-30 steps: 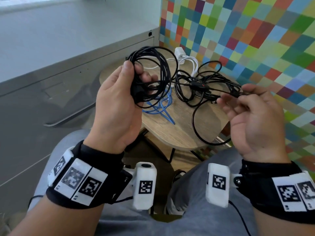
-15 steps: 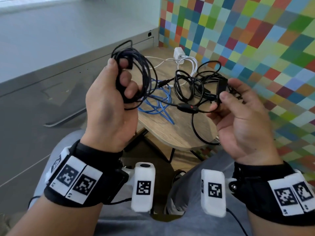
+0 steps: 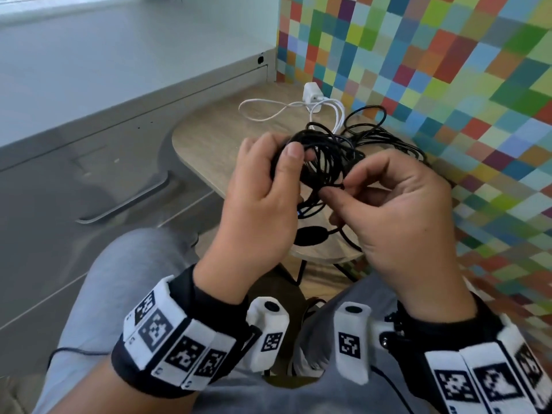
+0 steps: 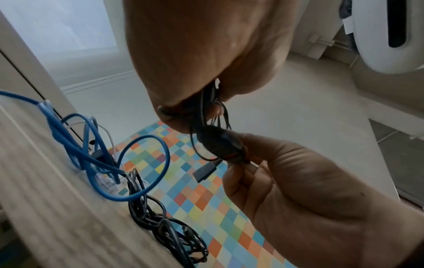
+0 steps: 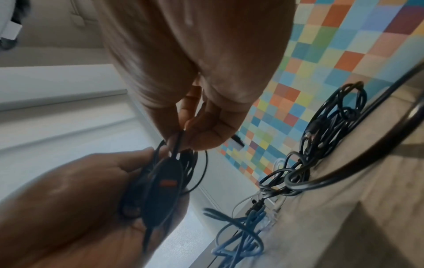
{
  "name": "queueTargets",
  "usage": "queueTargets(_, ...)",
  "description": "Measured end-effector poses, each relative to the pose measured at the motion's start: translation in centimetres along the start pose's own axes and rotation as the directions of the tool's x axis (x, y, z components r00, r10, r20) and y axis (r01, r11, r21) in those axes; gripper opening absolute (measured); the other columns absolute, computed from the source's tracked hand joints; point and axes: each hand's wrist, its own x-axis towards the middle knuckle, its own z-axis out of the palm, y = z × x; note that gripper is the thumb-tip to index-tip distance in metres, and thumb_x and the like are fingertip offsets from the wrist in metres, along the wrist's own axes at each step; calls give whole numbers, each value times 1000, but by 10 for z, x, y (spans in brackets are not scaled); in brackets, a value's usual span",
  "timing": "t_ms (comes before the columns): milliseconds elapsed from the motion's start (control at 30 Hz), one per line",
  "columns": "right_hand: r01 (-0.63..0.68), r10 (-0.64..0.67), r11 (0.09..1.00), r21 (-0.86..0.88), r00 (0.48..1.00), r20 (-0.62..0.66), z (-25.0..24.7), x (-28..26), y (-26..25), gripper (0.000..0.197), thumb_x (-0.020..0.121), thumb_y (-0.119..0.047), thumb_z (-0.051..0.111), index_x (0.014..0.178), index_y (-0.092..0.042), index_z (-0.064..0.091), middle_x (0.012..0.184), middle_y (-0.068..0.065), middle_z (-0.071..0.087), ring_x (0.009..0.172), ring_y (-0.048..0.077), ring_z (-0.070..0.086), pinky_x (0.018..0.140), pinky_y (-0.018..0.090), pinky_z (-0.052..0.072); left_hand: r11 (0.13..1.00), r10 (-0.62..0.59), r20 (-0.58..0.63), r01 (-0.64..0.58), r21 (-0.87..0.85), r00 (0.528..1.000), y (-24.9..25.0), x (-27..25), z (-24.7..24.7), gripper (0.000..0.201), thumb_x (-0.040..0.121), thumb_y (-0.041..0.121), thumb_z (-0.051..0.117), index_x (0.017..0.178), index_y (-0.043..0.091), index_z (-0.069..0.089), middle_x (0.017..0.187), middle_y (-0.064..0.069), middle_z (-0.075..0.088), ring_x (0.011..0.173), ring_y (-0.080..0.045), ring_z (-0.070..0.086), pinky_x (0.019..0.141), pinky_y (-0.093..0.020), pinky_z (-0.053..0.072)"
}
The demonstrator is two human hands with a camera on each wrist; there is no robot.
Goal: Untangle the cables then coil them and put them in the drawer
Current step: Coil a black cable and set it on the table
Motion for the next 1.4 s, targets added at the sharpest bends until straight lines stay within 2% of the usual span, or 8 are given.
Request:
queueTargets(133, -83, 83, 997, 6, 997, -10, -6, 3, 3, 37, 79, -8, 89, 97, -21, 60, 82, 7, 65, 57, 26, 71, 57, 36, 59, 998, 55, 21, -55, 29, 998, 2, -2, 1, 16, 100, 44, 45, 95, 40, 60, 107, 4, 53, 86, -30, 59, 81, -53, 54)
queueTargets(267, -118, 118, 992, -39, 993, -12, -1, 4, 12, 50, 79, -29, 86, 119, -35, 58, 115, 1, 68, 94, 28, 74, 79, 51, 62, 995, 87, 200, -74, -71, 976, 4, -8, 6, 20, 102, 34, 47, 105, 21, 62, 110, -7, 53, 72, -17, 58, 66, -31, 50)
queueTargets(433, -22, 28, 998, -61, 995, 93, -2, 6, 14, 43, 89, 1, 71, 119, -30, 69, 125, -1, 67, 117, 12, 65, 101, 39, 55, 968, -24, 273, 91, -234, 962, 7, -9, 7, 19, 102, 20, 45, 105, 9, 60, 99, -4, 60, 54, -14, 52, 55, -23, 43)
queueTargets(633, -175, 97, 931, 321, 964, 246, 2, 4, 8, 22, 94, -10, 70, 115, -3, 68, 78, 9, 73, 72, 23, 71, 73, 32, 57, 879, -119, 278, 232, -416, 953, 7, -6, 4, 24, 102, 22, 47, 88, 15, 65, 85, -2, 65, 52, -14, 46, 52, -23, 41)
queueTargets(800, -324, 132, 808, 491, 913, 386, -6, 6, 22, 49, 76, -38, 86, 111, -7, 73, 91, 11, 73, 87, 29, 69, 81, 37, 58, 792, -231, 280, 347, -502, 932, 7, -1, -4, 24, 103, 24, 47, 88, 12, 62, 87, -10, 58, 49, -11, 42, 52, -25, 39)
queueTargets(900, -355, 125, 803, 479, 886, 447, -11, 7, 31, 40, 70, -19, 92, 106, -8, 75, 100, 18, 71, 91, 32, 67, 81, 41, 58, 759, -275, 250, 369, -536, 929, 4, 4, -9, 26, 108, 22, 44, 90, 10, 59, 83, -8, 54, 50, -12, 39, 54, -27, 35)
queueTargets(1000, -340, 161, 817, 465, 910, 382, -9, 9, 33, 27, 75, 5, 77, 94, -14, 79, 92, 11, 75, 80, 22, 69, 75, 35, 60, 750, -295, 226, 372, -547, 928, 4, 8, -12, 25, 110, 19, 40, 94, 9, 56, 75, -4, 52, 51, -11, 38, 57, -26, 36)
queueTargets(1400, -191, 212, 948, 255, 975, -59, -22, 22, 45, 25, 89, 8, 71, 90, -17, 74, 85, 3, 74, 76, 19, 67, 72, 34, 58, 758, -326, 97, 322, -567, 940, 3, 13, -18, 26, 109, 19, 45, 90, 8, 61, 70, -2, 47, 55, -13, 38, 56, -21, 43)
